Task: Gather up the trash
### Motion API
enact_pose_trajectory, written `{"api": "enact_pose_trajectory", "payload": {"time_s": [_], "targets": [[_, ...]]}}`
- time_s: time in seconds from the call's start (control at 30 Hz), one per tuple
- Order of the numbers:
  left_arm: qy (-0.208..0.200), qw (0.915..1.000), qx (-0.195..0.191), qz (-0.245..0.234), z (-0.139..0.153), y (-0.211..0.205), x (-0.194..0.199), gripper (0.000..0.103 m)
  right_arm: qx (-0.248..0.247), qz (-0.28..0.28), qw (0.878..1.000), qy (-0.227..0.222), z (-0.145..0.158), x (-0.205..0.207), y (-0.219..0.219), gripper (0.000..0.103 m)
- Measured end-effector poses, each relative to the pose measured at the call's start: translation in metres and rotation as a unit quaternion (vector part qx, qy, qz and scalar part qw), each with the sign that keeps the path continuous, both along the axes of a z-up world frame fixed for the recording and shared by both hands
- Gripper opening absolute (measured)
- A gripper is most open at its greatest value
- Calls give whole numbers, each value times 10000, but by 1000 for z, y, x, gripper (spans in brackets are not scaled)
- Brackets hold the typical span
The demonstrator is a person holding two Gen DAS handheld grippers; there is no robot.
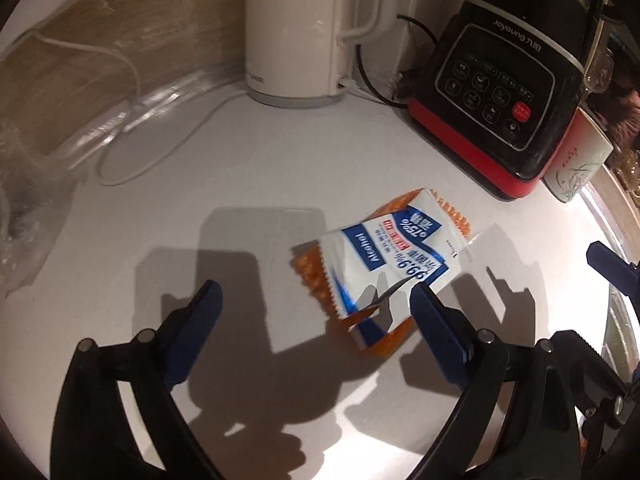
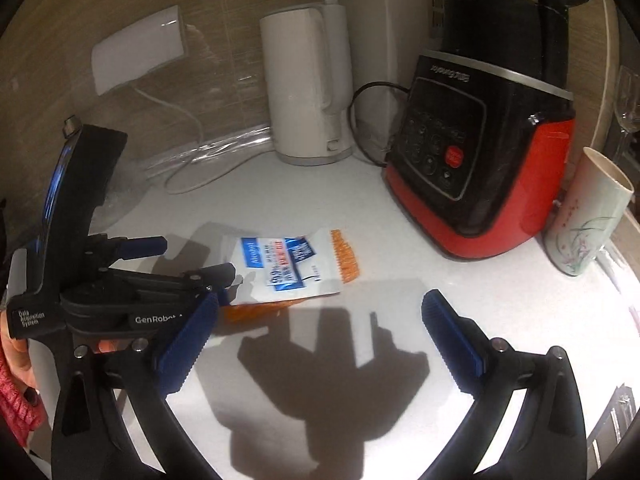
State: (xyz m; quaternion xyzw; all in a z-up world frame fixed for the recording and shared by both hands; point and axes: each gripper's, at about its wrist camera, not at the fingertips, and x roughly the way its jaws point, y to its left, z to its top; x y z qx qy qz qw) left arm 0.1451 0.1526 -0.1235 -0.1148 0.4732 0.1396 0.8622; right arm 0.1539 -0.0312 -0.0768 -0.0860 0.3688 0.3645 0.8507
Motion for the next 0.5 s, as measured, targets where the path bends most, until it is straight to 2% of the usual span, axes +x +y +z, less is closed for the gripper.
{"api": "enact_pose_trajectory", "payload": {"time_s": [0.07, 0.13, 0.17, 0.2, 0.23, 0.27, 0.3, 0.33, 0.4, 0.5], "targets": [[75, 10000, 30, -6, -7, -1, 8, 91, 134, -38, 9998, 130, -1, 3, -7, 101], [154, 9999, -60, -20, -14, -1, 15, 90, 29, -35, 10000, 2, -1, 2, -12, 101], [166, 9998, -100, -48, -16, 0, 18, 81, -28, -40, 10000, -66, -1, 1, -14, 101], [161, 9998, -95, -81, -17, -2, 19, 63, -52, -42, 9999, -94, -2, 1, -16, 101], [178, 9997, -114, -125, -20, -3, 20, 54, -41, -48, 10000, -75, -3, 2, -19, 101], [214, 9995, -162, -151, -22, -3, 22, 35, -21, -75, 10000, -34, -4, 3, -22, 101], [245, 9994, -180, -149, -24, -3, 21, 27, 0, -110, 9999, 1, -5, 3, -25, 101], [193, 9997, -132, -110, -24, -3, 19, 27, 31, -136, 9999, 37, -5, 4, -28, 101], [105, 9999, -17, -89, -19, -6, 16, 12, 74, -145, 9998, 89, -6, 4, -32, 101], [30, 9998, -106, -137, -14, -6, 7, 8, 86, -102, 9998, 116, -6, 5, -34, 101]]}}
